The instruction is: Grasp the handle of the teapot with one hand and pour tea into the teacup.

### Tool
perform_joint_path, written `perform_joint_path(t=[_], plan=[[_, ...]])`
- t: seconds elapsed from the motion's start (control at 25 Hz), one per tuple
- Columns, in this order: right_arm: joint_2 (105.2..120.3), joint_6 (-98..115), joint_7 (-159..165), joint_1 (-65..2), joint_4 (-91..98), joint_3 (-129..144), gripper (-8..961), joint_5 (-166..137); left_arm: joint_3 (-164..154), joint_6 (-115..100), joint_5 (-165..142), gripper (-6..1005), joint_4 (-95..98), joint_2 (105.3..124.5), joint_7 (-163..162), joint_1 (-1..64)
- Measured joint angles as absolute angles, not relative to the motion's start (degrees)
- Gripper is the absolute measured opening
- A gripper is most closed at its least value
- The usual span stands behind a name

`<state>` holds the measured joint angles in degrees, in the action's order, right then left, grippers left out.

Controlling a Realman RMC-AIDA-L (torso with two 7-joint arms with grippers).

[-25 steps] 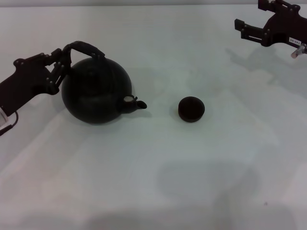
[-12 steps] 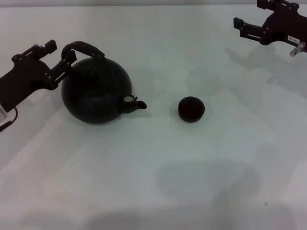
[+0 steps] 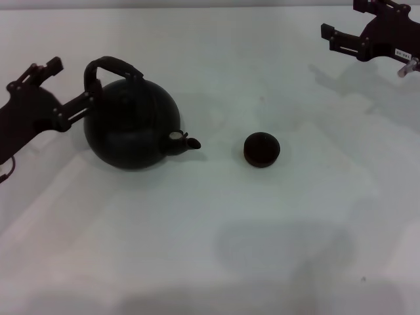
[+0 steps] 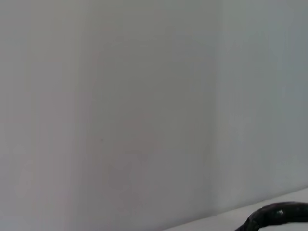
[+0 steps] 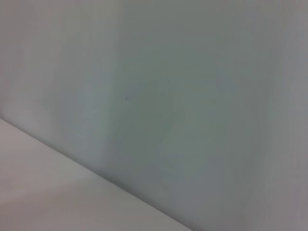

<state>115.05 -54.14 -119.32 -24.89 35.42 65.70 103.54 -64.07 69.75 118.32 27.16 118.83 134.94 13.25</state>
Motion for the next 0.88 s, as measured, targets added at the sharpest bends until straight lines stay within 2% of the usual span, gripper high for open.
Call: perform_joint_path(t=[0.2,0.6,0.88], plan=[[114.97,-54.1,-119.3,-24.6,35.4,65.6,866,103.6,-61.6,71.1,119.1,878,27.2,118.84,137.0,10.6],[115.2,-54.1,-120.8,-23.5,34.4,64.1,866,105.3,-52.5,74.8,121.7,878,26.4,118.98,138.6,4.7],[115.39,-55.0,-126.3,-23.3,30.4,64.3,867,110.4,-45.1,76.2,125.3,880,20.4,119.15,144.2,3.9]])
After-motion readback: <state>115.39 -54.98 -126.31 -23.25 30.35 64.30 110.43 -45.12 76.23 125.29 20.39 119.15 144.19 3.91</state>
